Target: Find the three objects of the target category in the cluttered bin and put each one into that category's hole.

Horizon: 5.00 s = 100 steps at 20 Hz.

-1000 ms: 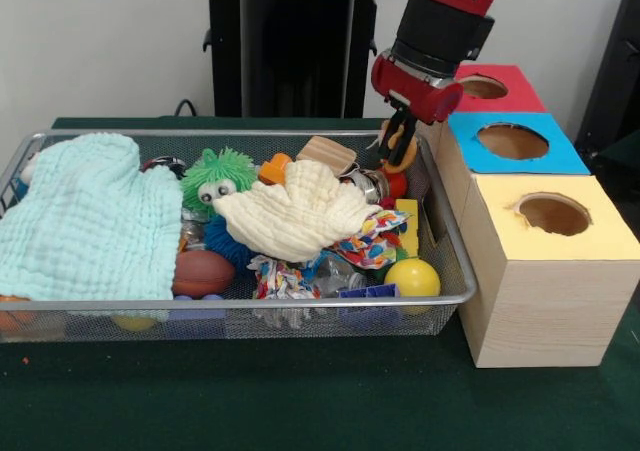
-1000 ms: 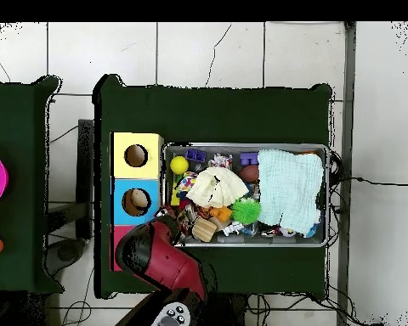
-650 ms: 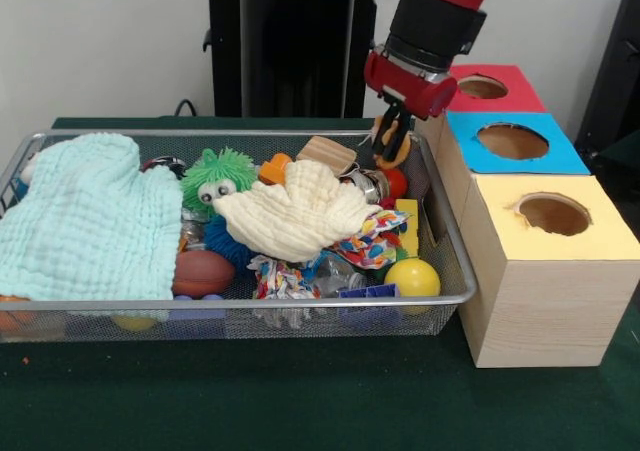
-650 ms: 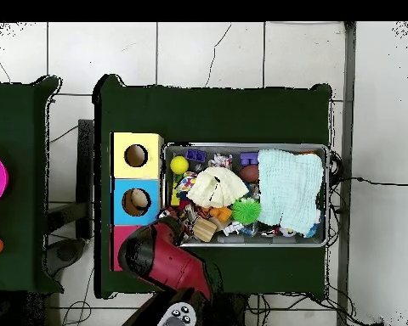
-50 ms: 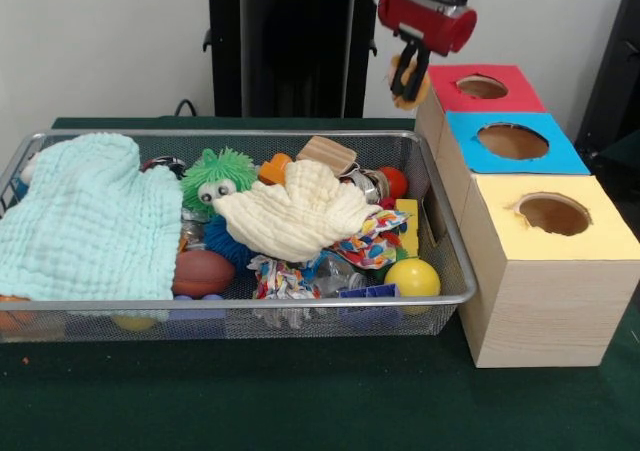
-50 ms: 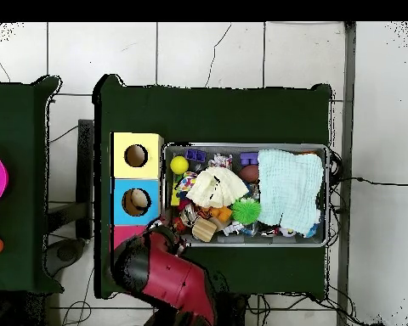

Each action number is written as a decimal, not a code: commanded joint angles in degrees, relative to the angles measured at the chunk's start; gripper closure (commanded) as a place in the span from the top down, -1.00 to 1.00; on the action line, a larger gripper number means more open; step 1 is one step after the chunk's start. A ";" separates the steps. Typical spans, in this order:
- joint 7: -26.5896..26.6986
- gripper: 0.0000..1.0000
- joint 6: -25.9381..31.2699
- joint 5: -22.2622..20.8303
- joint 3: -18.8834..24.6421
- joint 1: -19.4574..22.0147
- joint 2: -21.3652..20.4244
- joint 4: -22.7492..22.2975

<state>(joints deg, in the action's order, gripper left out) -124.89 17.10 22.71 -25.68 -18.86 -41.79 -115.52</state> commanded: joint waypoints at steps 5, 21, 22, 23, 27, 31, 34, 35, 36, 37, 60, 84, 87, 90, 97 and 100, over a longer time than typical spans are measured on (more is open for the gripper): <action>-6.25 -1.00 10.24 -6.49 -4.85 -4.78 -9.11 1.02; -15.32 -1.00 4.07 -2.17 -4.07 -10.39 -3.24 -0.11; -15.89 -1.00 3.30 -1.74 -3.94 -10.79 -2.31 0.10; -16.57 -1.00 3.03 -1.28 -3.98 -11.34 -1.54 0.31; -17.75 -1.00 1.27 0.43 -3.62 -12.74 1.05 0.76; -17.43 -1.00 -0.51 1.94 -2.14 -13.03 1.98 -0.46; -18.00 -1.00 -1.39 3.29 -1.55 -13.90 2.65 -1.20; -18.35 -1.00 -1.46 3.78 -1.66 -14.47 2.92 -1.27; -18.57 -1.00 -1.52 4.20 -1.71 -14.92 3.22 -1.18; -18.74 -1.00 -1.45 4.72 -1.83 -15.42 3.59 -0.96; -19.13 -1.00 -5.07 16.49 -2.63 -21.67 13.16 2.16; -17.12 -1.00 -4.31 20.28 -4.28 -23.05 16.13 3.83; -17.46 -1.00 -3.99 20.40 -4.72 -23.50 16.38 4.07; -17.22 -1.00 -4.56 20.43 -4.61 -23.51 16.27 4.07; -17.06 1.00 1.33 19.14 -8.78 -25.58 17.73 7.15; -17.55 1.00 8.37 17.44 -12.20 -26.53 16.27 9.25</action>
<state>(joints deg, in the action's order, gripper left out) -125.58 15.12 40.01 -34.80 -45.45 -26.52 -113.36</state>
